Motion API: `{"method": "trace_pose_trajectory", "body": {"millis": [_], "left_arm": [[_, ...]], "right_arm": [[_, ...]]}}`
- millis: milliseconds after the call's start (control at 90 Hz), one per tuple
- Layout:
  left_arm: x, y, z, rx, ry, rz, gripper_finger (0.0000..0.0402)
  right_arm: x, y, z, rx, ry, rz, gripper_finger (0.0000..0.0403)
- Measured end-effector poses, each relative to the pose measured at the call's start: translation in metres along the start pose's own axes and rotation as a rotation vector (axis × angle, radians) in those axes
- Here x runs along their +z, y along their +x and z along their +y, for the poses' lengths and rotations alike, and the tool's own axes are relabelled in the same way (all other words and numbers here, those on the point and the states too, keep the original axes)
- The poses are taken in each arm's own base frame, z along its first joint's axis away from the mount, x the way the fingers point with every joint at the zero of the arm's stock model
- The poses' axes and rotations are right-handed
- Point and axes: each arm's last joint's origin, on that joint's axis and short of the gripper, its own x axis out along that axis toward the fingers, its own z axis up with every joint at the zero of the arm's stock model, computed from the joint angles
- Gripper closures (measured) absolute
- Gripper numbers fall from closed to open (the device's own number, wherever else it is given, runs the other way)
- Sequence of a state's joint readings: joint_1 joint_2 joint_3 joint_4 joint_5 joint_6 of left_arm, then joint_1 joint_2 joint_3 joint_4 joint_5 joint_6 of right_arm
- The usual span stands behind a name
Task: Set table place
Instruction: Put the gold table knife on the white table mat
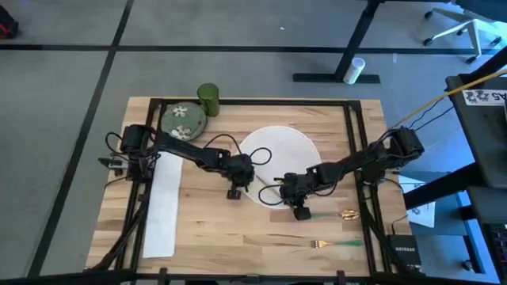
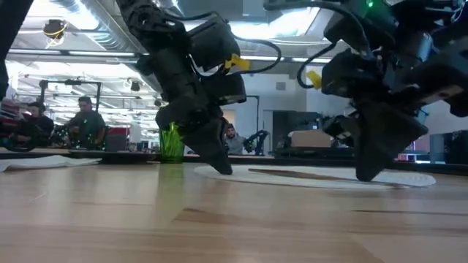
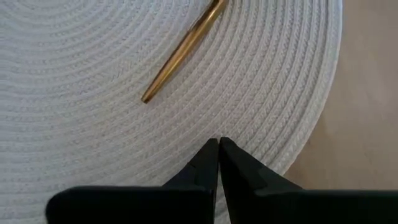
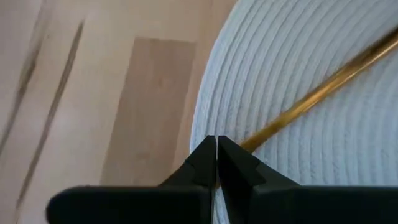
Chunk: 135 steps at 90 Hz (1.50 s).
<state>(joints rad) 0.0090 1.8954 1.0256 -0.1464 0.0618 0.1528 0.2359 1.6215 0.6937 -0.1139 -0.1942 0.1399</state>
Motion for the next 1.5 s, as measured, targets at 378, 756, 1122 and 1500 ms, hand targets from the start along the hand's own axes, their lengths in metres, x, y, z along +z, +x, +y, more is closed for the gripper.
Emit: {"method": "trace_pose_trajectory", "body": {"millis": [378,756,1122,1500], "left_arm": [[-0.001,0.0,0.0,-0.003,0.0,0.016,0.0401],[-0.002,0.0,-0.001,-0.01,0.01,0.025,0.0401],[-0.002,0.0,-0.002,-0.016,0.011,0.027,0.0402],[-0.002,0.0,-0.002,-0.018,0.011,0.026,0.0402]], "right_arm": [[-0.003,-0.002,-0.001,-0.035,0.018,0.024,0.04],[-0.004,-0.015,-0.001,-0.105,0.02,0.033,0.04],[-0.002,-0.016,0.003,-0.016,0.016,0.016,0.04],[-0.006,-0.015,0.003,0.009,0.034,0.059,0.04]]}}
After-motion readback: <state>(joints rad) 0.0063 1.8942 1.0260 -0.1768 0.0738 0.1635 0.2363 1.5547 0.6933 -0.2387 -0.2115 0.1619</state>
